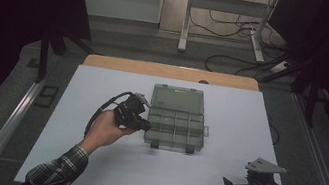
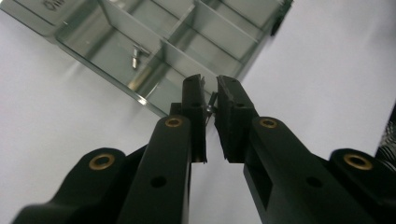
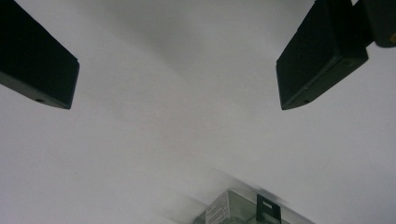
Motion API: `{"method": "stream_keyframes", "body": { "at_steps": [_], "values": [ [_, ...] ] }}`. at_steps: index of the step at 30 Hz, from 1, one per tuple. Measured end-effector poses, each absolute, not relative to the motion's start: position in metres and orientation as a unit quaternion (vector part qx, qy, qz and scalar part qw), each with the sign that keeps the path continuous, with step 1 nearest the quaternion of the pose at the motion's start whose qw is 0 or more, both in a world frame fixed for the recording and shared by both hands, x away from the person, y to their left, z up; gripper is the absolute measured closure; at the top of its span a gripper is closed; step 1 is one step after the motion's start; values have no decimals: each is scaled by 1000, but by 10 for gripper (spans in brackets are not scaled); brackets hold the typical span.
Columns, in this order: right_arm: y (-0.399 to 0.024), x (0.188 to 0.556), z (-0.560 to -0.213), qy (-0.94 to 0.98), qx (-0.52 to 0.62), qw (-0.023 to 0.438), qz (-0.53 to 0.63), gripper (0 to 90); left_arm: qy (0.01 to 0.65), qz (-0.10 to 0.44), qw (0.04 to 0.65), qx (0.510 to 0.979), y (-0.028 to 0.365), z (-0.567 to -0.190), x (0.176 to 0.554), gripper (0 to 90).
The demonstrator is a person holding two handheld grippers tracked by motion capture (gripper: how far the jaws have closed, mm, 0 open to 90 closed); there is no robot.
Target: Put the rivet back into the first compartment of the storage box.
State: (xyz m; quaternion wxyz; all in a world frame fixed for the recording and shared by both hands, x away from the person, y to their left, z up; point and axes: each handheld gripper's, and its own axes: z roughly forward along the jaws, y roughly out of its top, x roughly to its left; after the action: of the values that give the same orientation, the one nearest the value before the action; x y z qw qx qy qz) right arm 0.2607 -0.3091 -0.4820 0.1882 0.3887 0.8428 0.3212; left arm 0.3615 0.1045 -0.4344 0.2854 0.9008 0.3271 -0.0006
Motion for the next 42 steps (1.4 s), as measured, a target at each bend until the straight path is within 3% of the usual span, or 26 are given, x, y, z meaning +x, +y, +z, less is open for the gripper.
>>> {"method": "stream_keyframes", "body": {
  "at_steps": [25, 42],
  "values": [
    [-312, 262, -479, 827, 399, 190, 348, 0, 353, 22, 276, 894, 84, -438, 417, 823],
    [-311, 262, -479, 829, 392, 187, 351, 0, 381, 42, 265, 885, 79, -463, 436, 820]
  ]
}}
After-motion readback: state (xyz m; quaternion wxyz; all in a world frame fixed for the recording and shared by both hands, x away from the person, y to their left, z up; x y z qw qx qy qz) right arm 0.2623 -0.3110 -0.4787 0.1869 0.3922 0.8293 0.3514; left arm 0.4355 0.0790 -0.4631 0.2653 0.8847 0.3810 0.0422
